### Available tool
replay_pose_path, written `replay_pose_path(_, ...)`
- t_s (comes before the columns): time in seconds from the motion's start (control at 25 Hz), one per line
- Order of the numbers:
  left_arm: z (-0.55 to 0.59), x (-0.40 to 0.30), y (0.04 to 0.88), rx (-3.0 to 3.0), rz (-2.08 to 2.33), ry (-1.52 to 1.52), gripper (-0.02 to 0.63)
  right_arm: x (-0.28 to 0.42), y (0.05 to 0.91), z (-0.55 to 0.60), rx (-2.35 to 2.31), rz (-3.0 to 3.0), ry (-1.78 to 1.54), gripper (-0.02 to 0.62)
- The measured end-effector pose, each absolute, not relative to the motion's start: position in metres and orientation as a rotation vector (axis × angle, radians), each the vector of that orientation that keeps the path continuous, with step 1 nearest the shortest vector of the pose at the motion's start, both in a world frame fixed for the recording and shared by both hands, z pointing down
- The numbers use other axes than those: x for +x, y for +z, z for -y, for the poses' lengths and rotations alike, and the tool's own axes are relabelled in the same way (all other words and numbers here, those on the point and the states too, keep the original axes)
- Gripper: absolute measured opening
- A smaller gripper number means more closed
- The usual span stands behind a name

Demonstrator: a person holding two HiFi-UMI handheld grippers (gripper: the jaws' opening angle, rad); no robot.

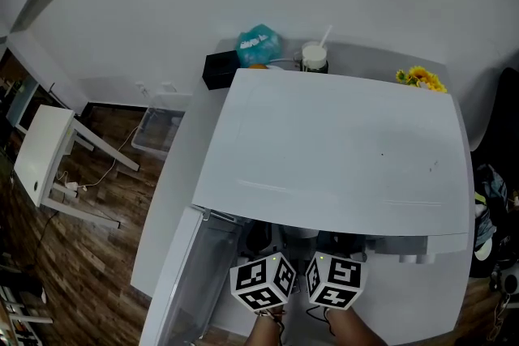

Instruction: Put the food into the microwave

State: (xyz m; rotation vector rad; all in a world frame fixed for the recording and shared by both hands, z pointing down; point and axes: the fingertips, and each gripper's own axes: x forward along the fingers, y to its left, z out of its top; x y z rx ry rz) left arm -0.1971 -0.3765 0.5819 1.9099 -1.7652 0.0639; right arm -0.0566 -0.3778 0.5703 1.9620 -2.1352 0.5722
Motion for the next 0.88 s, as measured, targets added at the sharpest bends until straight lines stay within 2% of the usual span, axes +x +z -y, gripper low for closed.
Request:
replay_pose_path(0.12,0.363,-0.197,0.577,1.901,1.770,0.078,0.037,-0.062,0.561,0.370,1.899,2.196,0.567,0.052)
replay_pose_path(0.32,0.336,-0.192,0.567,1.899,1.774,0.116,0.008,-0.064,0.545,0.353,1.803,2.265,0.545,0.040)
replay_pose_path(0.88,0.261,-0.174,0.512,1.911,1.816,0.168,0.003,-0.062,0.493,0.289,1.491,2.408,0.367,0.017)
